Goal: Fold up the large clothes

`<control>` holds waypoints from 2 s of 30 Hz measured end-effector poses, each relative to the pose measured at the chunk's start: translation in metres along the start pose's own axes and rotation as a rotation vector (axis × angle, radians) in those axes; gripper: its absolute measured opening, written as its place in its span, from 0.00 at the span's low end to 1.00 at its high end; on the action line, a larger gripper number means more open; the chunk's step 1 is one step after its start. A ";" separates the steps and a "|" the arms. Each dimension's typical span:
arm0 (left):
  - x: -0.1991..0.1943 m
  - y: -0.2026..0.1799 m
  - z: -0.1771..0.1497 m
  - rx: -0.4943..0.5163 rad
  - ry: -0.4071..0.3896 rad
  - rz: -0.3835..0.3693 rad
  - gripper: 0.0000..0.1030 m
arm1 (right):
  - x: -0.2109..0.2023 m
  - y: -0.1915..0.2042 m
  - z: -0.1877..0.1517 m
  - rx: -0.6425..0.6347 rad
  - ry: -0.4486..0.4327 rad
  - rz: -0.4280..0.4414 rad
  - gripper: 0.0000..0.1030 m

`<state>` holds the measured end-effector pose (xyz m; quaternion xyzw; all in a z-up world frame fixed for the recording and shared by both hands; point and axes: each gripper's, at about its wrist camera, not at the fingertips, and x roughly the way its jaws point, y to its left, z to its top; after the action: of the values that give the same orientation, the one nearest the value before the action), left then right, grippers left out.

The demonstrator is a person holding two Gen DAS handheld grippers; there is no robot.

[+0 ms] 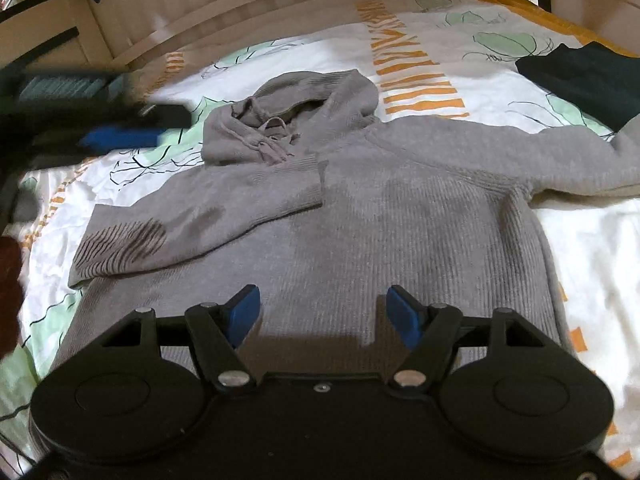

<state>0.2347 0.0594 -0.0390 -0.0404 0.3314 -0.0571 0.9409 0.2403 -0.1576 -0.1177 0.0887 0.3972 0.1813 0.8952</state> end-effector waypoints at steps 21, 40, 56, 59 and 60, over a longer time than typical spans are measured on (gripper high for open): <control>-0.008 0.115 -0.110 -0.282 0.176 0.223 0.48 | 0.065 0.021 0.053 0.011 -0.026 0.089 0.71; -0.023 0.129 -0.088 -0.297 0.165 0.166 0.52 | 0.020 0.005 0.099 0.077 -0.180 0.099 0.15; -0.023 0.151 -0.090 -0.353 0.174 0.140 0.52 | 0.100 0.000 0.062 0.149 0.038 0.166 0.14; -0.022 0.152 -0.089 -0.340 0.178 0.145 0.52 | 0.072 0.007 0.072 0.123 -0.062 0.222 0.13; -0.021 0.153 -0.088 -0.337 0.180 0.147 0.52 | 0.060 0.007 0.078 0.123 -0.099 0.234 0.13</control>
<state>0.1757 0.2101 -0.1122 -0.1676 0.4210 0.0644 0.8891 0.3336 -0.1286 -0.1042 0.1981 0.3498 0.2552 0.8793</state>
